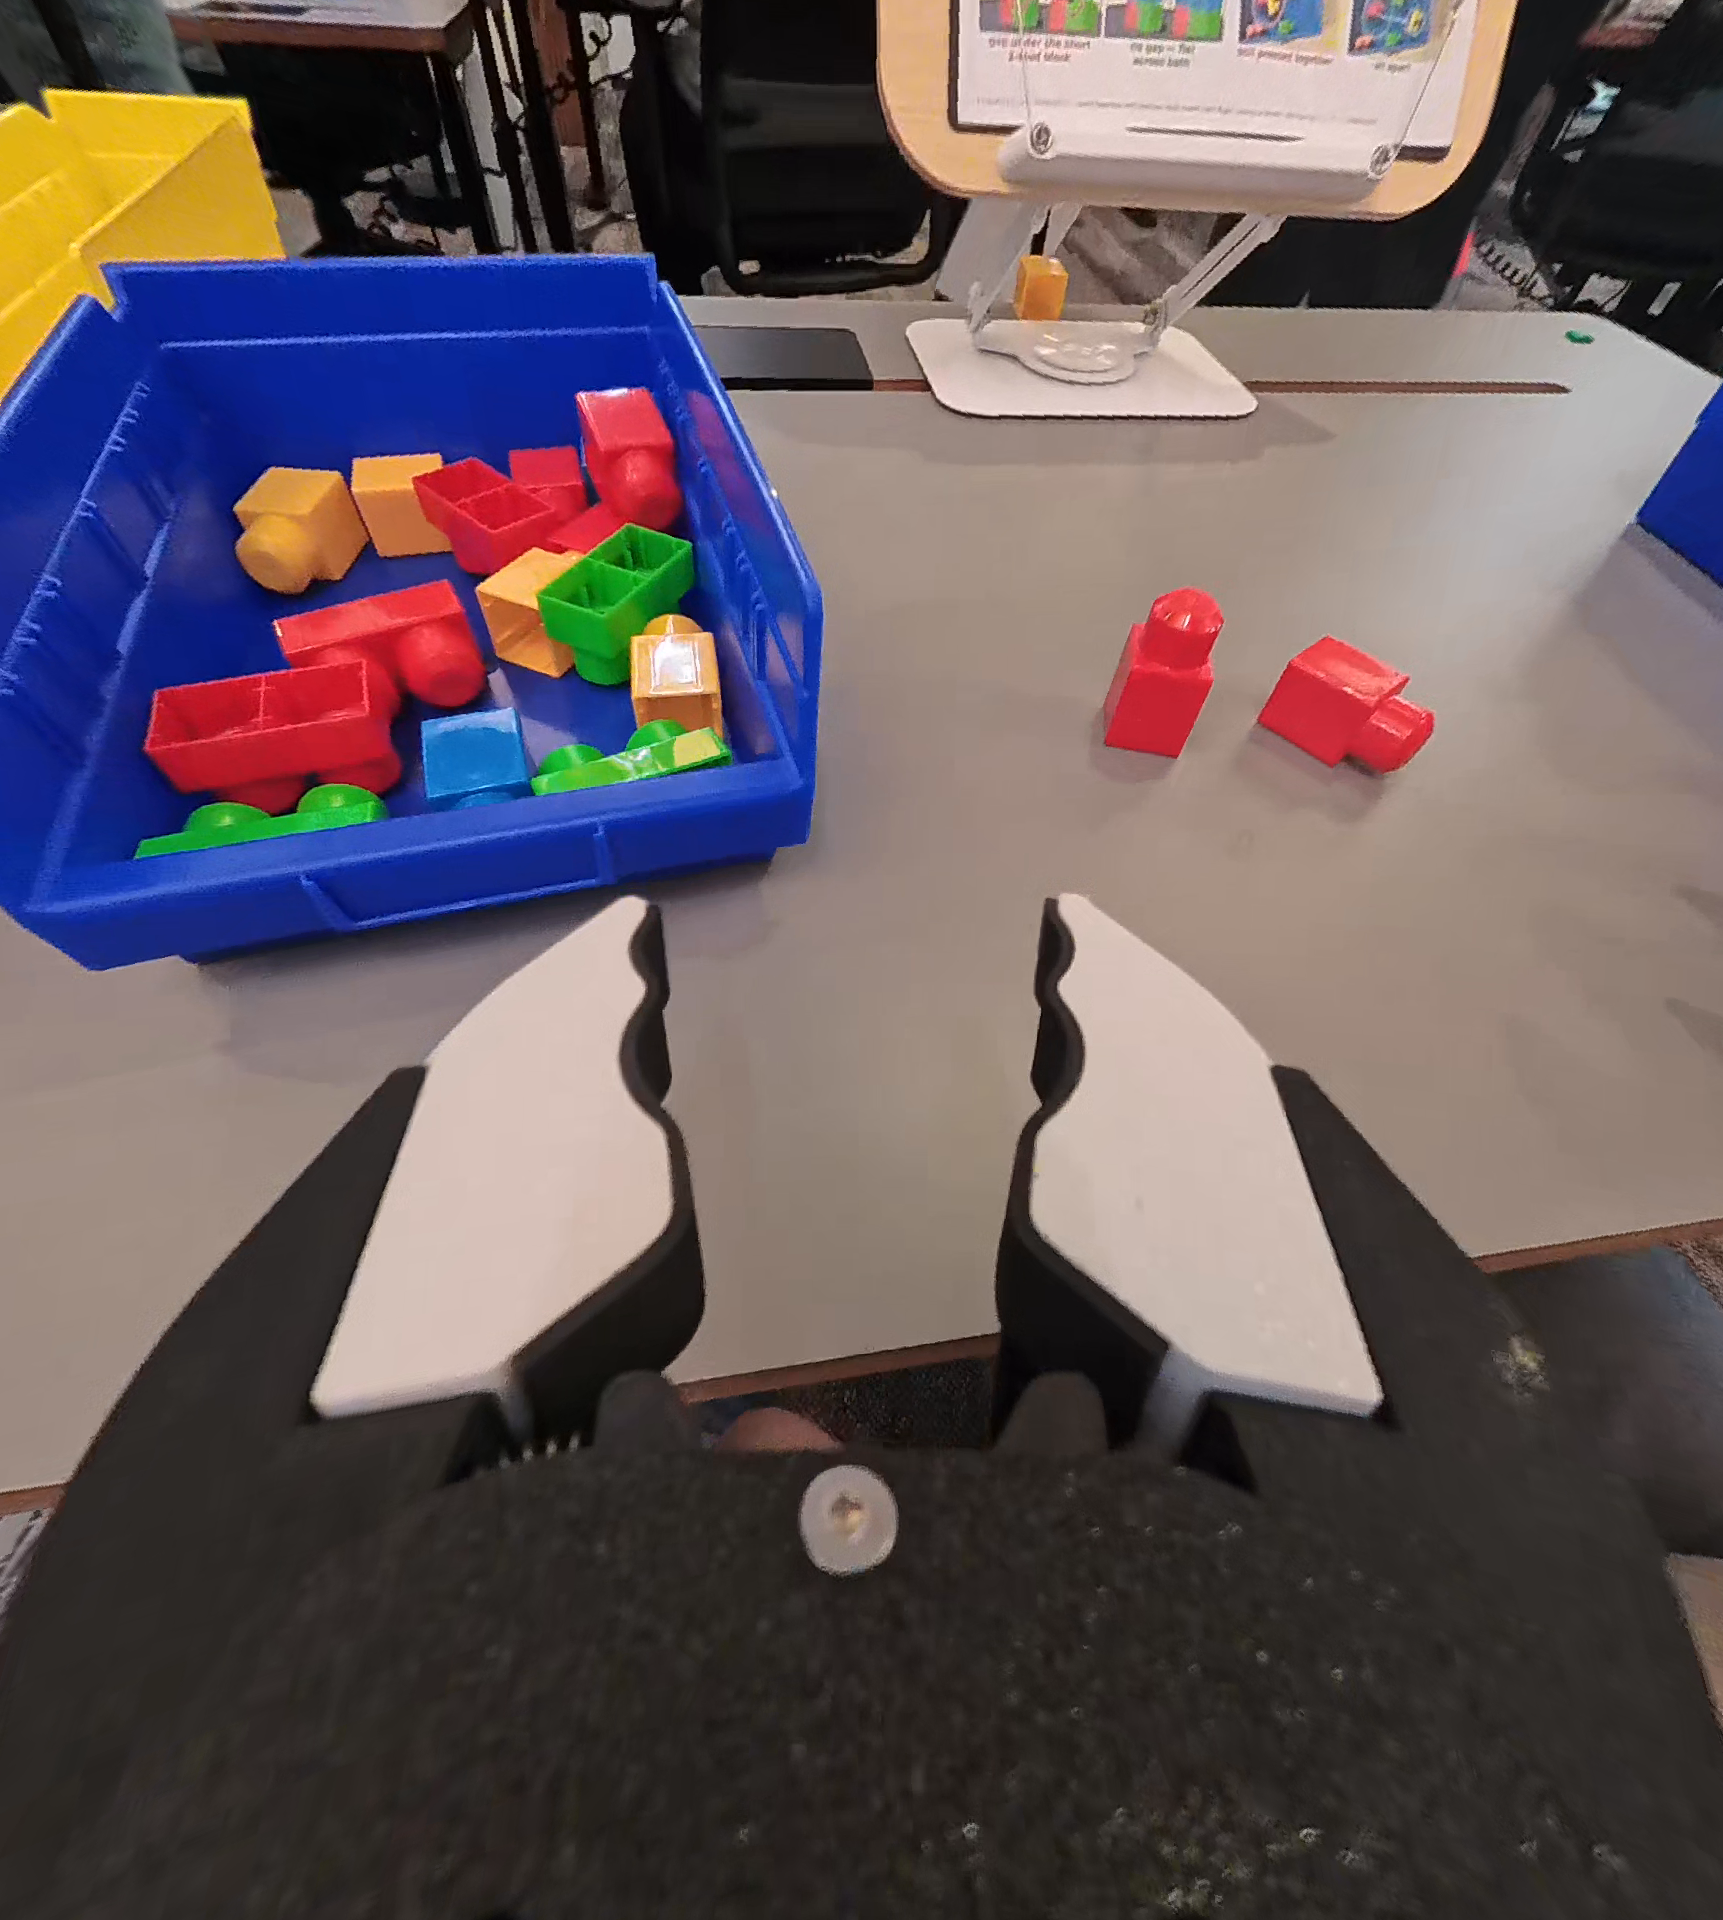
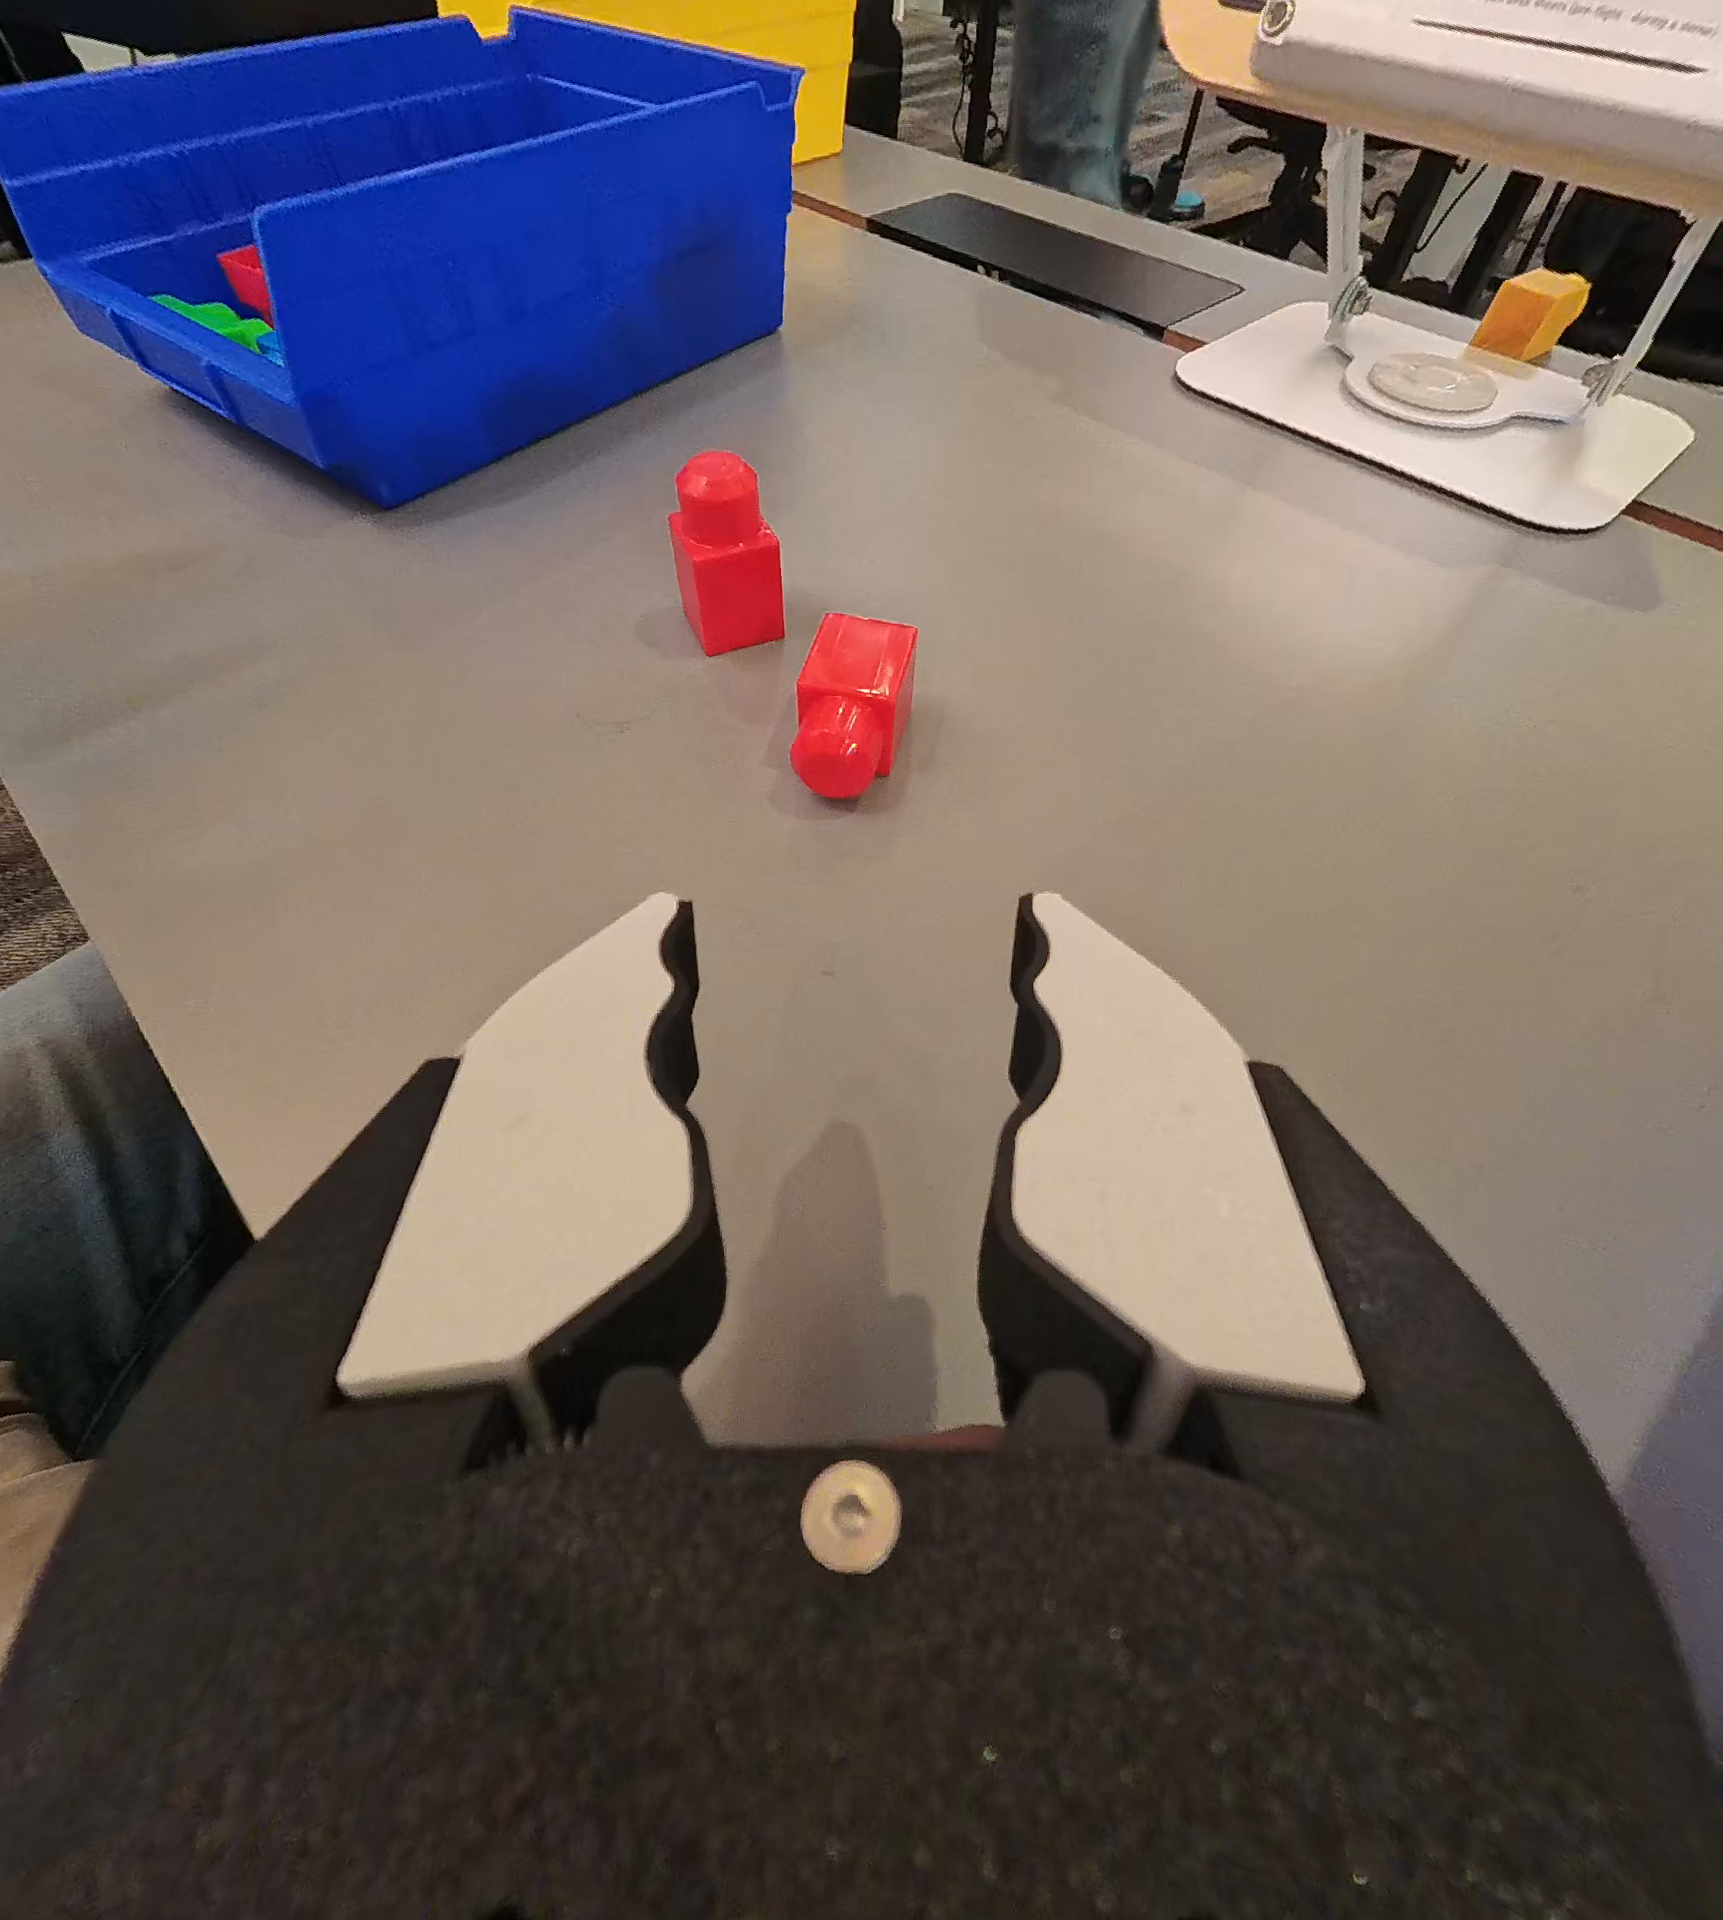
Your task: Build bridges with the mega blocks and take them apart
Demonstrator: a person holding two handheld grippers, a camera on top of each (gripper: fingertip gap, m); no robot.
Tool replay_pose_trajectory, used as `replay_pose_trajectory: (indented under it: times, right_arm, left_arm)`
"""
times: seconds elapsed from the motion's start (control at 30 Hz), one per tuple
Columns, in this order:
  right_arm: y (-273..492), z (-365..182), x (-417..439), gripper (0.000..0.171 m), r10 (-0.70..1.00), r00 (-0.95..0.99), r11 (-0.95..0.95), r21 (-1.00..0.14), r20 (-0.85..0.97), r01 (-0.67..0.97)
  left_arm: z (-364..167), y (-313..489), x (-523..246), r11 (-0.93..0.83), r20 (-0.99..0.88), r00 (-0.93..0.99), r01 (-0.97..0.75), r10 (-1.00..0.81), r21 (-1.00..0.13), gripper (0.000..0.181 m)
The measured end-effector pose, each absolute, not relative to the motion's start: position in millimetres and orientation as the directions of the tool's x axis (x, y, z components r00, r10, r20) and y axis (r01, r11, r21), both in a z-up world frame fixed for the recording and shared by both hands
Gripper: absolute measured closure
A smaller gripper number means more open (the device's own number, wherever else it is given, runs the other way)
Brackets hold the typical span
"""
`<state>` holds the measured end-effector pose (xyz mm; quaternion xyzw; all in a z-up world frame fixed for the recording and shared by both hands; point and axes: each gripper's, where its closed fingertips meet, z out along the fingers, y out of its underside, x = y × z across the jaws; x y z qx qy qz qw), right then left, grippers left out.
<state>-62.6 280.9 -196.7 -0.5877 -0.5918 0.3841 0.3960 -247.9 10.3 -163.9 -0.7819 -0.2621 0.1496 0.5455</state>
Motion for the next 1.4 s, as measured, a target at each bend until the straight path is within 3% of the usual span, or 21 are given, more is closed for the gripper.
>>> replay_pose_trajectory:
  times: [0.23,0.33,0.47,0.57,0.67,0.77,0.87,0.97,1.2,1.4]
  right_arm:
    - [283,-198,-62,0.113,1.000,0.008,0.009,-0.919,0.013,0.394]
    - [283,-197,-61,0.113,1.000,0.004,0.007,-0.919,0.010,0.393]
    - [283,-198,-61,0.113,1.000,0.001,0.006,-0.919,0.007,0.395]
    - [282,-197,-61,0.113,1.000,0.000,0.008,-0.919,0.008,0.394]
    - [284,-195,-60,0.113,1.000,0.002,0.009,-0.920,0.010,0.393]
    - [285,-195,-59,0.113,1.000,0.006,0.009,-0.920,0.013,0.392]
    - [288,-195,-58,0.113,1.000,0.012,0.007,-0.920,0.013,0.392]
    - [291,-195,-57,0.113,1.000,0.017,0.005,-0.920,0.013,0.393]
    - [295,-195,-55,0.113,1.000,0.025,0.000,-0.919,0.010,0.393]
    - [297,-195,-54,0.113,1.000,0.028,-0.003,-0.921,0.008,0.391]
  left_arm:
    - [-154,8,-269,-0.311,-0.018,0.815,0.199,0.578,-0.929,0.115]
    - [-142,10,-304,-0.470,-0.187,0.837,0.093,0.514,-0.878,0.115]
    - [-139,17,-371,-0.725,-0.404,0.867,-0.074,0.292,-0.684,0.114]
    - [-158,17,-413,-0.870,-0.493,0.869,-0.219,0.032,-0.441,0.112]
    - [-188,6,-435,-0.922,-0.457,0.856,-0.350,-0.243,-0.166,0.111]
    - [-206,-4,-451,-0.930,-0.359,0.869,-0.369,-0.340,-0.011,0.111]
    - [-216,-6,-459,-0.931,-0.260,0.896,-0.360,-0.361,0.050,0.117]
    - [-224,-9,-471,-0.918,-0.225,0.892,-0.364,-0.391,0.155,0.118]
    - [-238,-6,-479,-0.885,-0.178,0.886,-0.370,-0.428,0.283,0.122]
    - [-250,-5,-480,-0.878,-0.167,0.885,-0.377,-0.435,0.295,0.135]
